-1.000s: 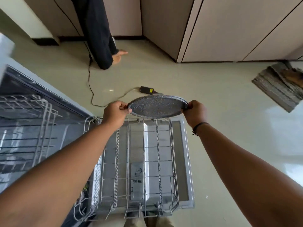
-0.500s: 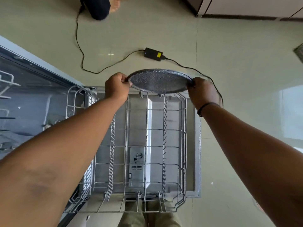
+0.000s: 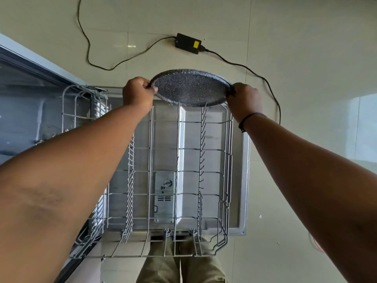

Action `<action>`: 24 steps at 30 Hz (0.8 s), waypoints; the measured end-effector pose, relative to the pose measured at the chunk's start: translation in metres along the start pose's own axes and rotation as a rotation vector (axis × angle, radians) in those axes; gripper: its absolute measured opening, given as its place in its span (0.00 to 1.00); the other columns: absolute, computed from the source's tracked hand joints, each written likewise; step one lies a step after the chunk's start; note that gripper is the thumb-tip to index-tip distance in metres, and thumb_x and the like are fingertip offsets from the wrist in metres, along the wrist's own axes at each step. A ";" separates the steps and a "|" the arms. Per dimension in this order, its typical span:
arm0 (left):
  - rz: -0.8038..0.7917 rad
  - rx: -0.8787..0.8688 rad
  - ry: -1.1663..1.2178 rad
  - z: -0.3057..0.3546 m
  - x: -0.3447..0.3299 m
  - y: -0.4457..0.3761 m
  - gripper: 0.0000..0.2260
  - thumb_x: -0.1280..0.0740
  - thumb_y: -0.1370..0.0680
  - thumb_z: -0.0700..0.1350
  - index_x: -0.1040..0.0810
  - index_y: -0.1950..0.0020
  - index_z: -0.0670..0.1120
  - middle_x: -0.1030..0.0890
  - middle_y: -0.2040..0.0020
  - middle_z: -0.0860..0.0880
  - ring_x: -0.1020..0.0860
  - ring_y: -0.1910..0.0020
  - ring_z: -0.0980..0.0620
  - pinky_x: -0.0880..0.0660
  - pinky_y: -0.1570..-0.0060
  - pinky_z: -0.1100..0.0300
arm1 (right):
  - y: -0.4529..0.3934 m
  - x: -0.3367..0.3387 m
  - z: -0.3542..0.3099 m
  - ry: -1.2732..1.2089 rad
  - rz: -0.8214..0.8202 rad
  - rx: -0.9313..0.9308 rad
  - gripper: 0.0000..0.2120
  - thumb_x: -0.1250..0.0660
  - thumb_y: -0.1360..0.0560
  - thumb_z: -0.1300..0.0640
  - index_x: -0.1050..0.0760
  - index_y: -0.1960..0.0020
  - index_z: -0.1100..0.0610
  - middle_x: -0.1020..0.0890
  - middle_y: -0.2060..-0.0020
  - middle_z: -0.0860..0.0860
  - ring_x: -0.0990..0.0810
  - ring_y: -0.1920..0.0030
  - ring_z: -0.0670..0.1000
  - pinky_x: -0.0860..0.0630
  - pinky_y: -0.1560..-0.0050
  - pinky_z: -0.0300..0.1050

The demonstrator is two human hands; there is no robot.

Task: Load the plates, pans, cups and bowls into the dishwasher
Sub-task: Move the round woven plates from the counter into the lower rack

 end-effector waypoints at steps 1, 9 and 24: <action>-0.012 0.000 0.000 -0.002 -0.002 0.000 0.12 0.28 0.25 0.45 0.19 0.45 0.41 0.17 0.48 0.45 0.20 0.51 0.48 0.29 0.56 0.62 | 0.000 -0.004 -0.001 -0.013 -0.009 0.010 0.10 0.41 0.26 0.59 0.21 0.52 0.57 0.18 0.58 0.59 0.27 0.61 0.58 0.37 0.64 0.43; -0.077 -0.144 -0.112 0.013 -0.004 0.029 0.21 0.30 0.24 0.48 0.27 0.32 0.47 0.21 0.37 0.46 0.23 0.40 0.45 0.28 0.44 0.57 | 0.023 -0.010 0.000 -0.127 0.034 -0.002 0.13 0.41 0.24 0.57 0.24 0.42 0.55 0.17 0.51 0.56 0.21 0.49 0.61 0.26 0.55 0.46; -0.318 -0.253 -0.388 -0.077 0.080 0.280 0.24 0.37 0.21 0.56 0.32 0.28 0.48 0.34 0.25 0.48 0.35 0.27 0.49 0.37 0.30 0.55 | 0.232 -0.032 -0.097 0.235 -0.373 0.457 0.30 0.44 0.20 0.46 0.48 0.22 0.54 0.40 0.24 0.52 0.42 0.24 0.53 0.47 0.26 0.46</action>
Point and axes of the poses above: each hand's wrist, its own y-axis away from the middle knuckle, its own x-axis out of the back of the hand, z = x × y, the point moved 10 cm from there along -y, towards the middle knuckle
